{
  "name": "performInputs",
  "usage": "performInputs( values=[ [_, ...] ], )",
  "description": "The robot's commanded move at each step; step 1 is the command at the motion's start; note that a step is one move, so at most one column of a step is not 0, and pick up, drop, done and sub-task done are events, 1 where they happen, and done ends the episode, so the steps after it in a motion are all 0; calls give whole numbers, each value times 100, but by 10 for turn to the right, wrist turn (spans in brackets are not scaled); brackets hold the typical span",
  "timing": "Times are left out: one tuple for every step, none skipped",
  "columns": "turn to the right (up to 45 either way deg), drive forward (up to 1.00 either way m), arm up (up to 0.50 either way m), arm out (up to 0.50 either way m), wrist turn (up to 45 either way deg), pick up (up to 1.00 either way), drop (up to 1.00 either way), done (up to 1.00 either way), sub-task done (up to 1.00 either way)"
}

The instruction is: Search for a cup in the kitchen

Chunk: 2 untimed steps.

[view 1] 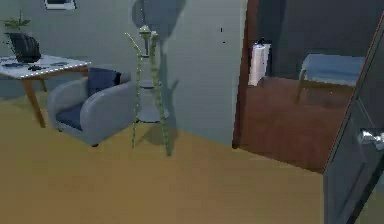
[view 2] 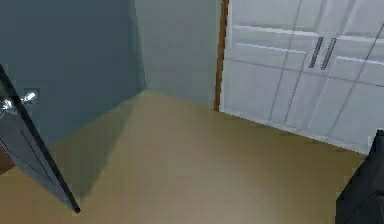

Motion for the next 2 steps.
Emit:
performInputs(
  values=[
    [-450,0,0,0,0,0,0,0,0],
    [-120,0,0,0,0,0,0,0,0]
  ],
)
